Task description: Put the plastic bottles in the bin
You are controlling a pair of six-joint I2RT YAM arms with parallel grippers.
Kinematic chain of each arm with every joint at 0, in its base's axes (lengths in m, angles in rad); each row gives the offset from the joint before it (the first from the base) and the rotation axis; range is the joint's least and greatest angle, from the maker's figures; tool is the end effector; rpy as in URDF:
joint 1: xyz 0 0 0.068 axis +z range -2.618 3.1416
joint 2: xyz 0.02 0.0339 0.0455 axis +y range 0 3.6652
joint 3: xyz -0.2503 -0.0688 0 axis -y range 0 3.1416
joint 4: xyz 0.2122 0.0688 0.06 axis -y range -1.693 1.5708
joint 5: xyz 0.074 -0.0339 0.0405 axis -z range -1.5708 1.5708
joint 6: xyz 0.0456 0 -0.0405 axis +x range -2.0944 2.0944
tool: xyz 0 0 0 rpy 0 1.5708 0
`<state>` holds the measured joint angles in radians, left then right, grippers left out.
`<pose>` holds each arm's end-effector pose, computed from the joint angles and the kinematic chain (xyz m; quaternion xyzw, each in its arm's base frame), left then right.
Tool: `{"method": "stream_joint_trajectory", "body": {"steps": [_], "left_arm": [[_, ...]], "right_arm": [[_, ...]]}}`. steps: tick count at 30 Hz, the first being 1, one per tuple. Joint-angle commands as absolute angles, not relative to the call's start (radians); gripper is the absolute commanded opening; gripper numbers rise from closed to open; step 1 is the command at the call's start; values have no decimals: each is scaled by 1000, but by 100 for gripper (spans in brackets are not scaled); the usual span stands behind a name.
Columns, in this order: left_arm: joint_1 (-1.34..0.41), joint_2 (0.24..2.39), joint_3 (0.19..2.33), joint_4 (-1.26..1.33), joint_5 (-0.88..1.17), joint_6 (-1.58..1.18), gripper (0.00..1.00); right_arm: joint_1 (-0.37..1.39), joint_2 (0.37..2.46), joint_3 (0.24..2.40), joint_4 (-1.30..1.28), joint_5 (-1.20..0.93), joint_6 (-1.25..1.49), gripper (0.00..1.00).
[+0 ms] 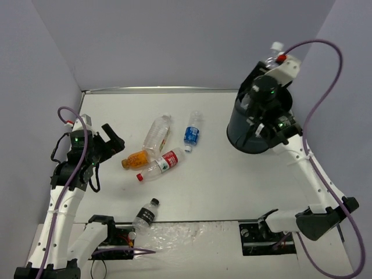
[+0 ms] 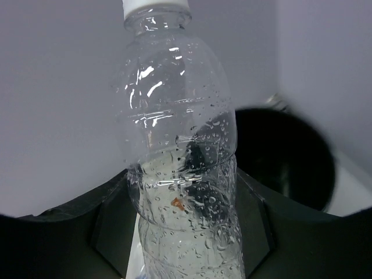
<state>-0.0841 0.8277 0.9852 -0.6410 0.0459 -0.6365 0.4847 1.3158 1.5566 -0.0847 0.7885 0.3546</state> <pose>0.1559 -0.0152 0.3348 -0.2219 0.8264 -0.2007 0.4770 0.2394 0.0895 0.4811 0.2523 0.6177 0.0580 0.7426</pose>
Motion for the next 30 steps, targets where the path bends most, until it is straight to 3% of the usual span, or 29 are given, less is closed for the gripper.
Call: {"method": "stream_joint_trajectory", "body": {"steps": [1, 8, 12, 14, 22, 30], "left_arm": [[-86, 834, 1039, -622, -26, -669, 97], [-86, 842, 1046, -677, -121, -710, 97], [-86, 838, 1035, -699, -152, -766, 97], [-86, 839, 1029, -699, -154, -774, 97], [-86, 853, 1011, -699, -149, -799, 97], [-86, 857, 1001, -696, -152, -799, 97]], "right_arm": [[257, 1397, 1576, 38, 547, 73, 46], [83, 1509, 1607, 40, 459, 35, 59], [45, 1550, 1641, 39, 397, 38, 93], [41, 1555, 1650, 38, 385, 35, 100], [103, 1424, 1643, -29, 257, 58, 100], [539, 1408, 1599, -115, 383, 127, 100]]}}
